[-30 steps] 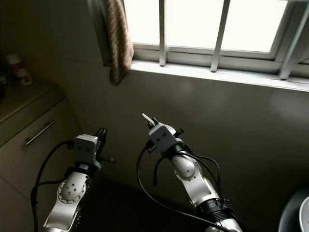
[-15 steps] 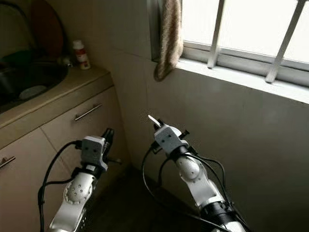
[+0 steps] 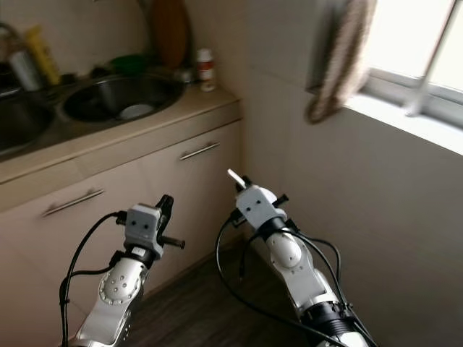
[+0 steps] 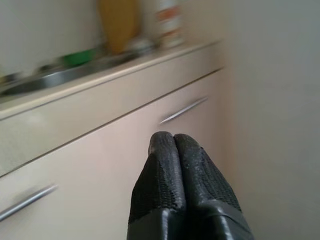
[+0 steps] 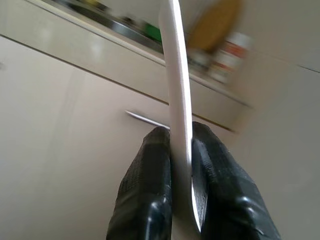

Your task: Kitchen organization

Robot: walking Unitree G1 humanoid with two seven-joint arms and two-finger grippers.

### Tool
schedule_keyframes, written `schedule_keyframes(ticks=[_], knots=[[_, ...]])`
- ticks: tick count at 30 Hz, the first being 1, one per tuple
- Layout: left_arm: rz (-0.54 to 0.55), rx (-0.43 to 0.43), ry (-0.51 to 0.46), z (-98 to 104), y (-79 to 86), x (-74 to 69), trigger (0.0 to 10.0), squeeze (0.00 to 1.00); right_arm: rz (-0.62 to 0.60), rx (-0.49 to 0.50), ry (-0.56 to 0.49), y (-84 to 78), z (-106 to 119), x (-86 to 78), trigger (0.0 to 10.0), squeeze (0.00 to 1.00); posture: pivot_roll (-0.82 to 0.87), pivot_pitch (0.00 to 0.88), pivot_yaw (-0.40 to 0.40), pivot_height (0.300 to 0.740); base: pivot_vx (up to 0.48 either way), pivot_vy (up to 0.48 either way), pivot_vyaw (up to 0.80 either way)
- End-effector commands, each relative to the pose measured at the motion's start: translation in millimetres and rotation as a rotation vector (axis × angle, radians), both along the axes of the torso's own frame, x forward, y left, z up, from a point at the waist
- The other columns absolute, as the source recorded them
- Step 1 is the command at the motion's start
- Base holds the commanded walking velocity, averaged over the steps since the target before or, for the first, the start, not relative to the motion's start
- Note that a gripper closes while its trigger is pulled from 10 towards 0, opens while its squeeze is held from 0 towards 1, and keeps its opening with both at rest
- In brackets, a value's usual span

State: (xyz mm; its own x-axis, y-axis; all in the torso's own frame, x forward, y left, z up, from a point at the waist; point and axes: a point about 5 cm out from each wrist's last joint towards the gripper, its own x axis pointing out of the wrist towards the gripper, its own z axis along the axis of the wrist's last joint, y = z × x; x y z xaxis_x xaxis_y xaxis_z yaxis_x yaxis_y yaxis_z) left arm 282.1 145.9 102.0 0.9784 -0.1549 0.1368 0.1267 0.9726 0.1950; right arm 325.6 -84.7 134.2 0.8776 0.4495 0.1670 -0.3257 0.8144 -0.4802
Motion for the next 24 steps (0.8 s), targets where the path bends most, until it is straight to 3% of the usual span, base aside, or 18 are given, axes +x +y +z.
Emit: schedule_keyframes(ticks=[1, 9, 10, 11, 12, 17, 24], knots=[[0.002, 0.003, -0.020, 4, 1.1, 1.0, 10.0, 0.00, 0.003, 0.010, -0.006, 1.5, 2, -0.4, 0.0, 0.00, -0.04, 0.000, 0.021, 0.740, 0.000, 0.000, 0.80], [0.008, 0.000, -0.046, 8, 1.2, 0.4, 10.0, 0.00, -0.031, 0.051, -0.042, -0.8, 12, 3.8, 0.0, 0.00, -0.04, 0.000, 0.021, 0.740, 0.000, 0.000, 0.67], [0.008, 0.002, -0.050, 8, 1.1, 0.6, 10.0, 0.00, -0.040, 0.061, -0.049, -0.8, 16, 5.8, 3.1, 0.00, -0.04, 0.000, 0.020, 0.740, 0.000, 0.000, 0.00], [0.008, 0.004, -0.052, 9, 1.0, 0.7, 10.0, 0.00, -0.045, 0.067, -0.054, -0.8, 19, 7.1, 3.1, 0.00, -0.04, 0.000, 0.020, 0.740, 0.000, 0.000, 0.00], [0.010, 0.001, -0.058, 10, 1.4, 1.0, 10.0, 0.00, -0.049, 0.078, -0.057, 0.5, 23, 9.6, 10.0, 0.00, -0.04, 0.000, 0.020, 0.740, 0.000, 0.000, 0.00], [0.015, -0.008, -0.073, 13, 2.0, 1.8, 10.0, 0.00, -0.068, 0.060, -0.116, 2.9, 34, 13.5, 10.0, 0.00, -0.04, 0.000, 0.017, 0.740, 0.000, 0.000, 0.00], [0.006, -0.029, -0.090, 17, 0.0, 3.0, 10.0, 0.00, -0.037, 0.043, -0.154, 12.8, 43, 15.4, 10.0, 0.00, -0.04, 0.000, 0.015, 0.740, 0.183, 0.000, 0.80]])
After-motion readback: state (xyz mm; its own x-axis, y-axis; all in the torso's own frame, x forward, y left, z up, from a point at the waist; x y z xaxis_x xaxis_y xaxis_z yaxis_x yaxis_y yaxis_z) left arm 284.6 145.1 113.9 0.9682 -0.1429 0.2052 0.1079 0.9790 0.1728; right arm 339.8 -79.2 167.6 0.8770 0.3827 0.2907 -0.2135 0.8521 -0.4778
